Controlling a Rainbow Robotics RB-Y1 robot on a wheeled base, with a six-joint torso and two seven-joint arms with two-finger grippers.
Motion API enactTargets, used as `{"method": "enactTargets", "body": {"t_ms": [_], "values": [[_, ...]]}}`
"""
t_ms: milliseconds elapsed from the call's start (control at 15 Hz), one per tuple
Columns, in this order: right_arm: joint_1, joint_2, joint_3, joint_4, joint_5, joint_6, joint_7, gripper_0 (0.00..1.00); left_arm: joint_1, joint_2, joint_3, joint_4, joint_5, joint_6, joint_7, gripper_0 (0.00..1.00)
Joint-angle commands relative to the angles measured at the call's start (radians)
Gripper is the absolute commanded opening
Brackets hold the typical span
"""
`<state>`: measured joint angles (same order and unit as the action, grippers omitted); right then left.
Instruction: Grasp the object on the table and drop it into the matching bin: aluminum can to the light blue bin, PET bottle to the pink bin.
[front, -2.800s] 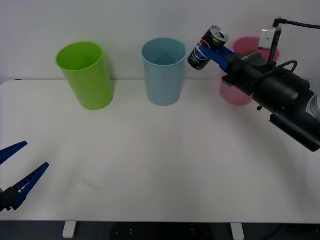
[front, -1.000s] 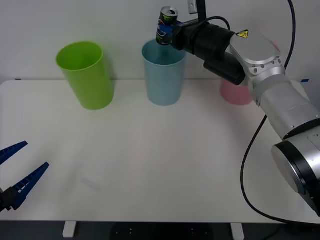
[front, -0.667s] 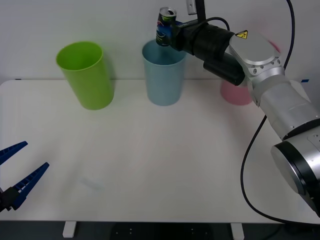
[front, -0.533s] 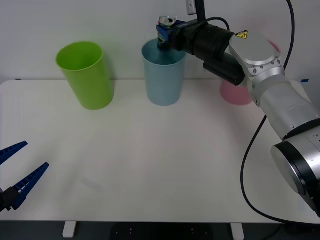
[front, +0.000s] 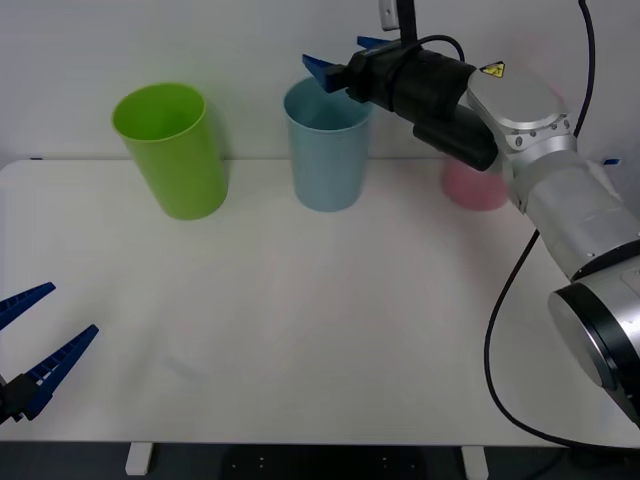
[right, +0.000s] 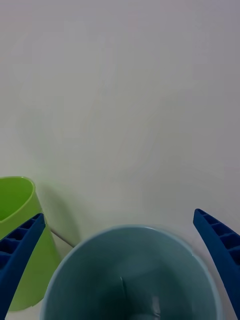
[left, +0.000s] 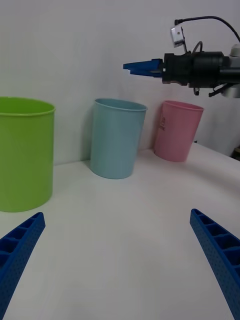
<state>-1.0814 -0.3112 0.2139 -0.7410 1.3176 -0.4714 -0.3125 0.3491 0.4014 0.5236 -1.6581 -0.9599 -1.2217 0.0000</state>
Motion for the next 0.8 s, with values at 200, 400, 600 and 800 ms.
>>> {"method": "enactTargets", "body": {"t_ms": [200,400,600,800], "values": [[0.090,-0.054,0.001,-0.123,-0.029,-0.016,-0.004,1.00,0.000,0.000,0.000,0.000,0.000,0.000,0.000,1.00],[0.190,-0.103,0.001,-0.256,-0.040,-0.018,-0.011,1.00,0.000,0.000,0.000,0.000,0.000,0.000,0.000,1.00],[0.301,-0.170,0.001,-0.399,-0.067,-0.018,-0.013,1.00,0.000,0.000,0.000,0.000,0.000,0.000,0.000,1.00],[0.408,-0.246,0.001,-0.525,-0.115,-0.026,0.000,1.00,0.000,0.000,0.000,0.000,0.000,0.000,0.000,1.00]]}}
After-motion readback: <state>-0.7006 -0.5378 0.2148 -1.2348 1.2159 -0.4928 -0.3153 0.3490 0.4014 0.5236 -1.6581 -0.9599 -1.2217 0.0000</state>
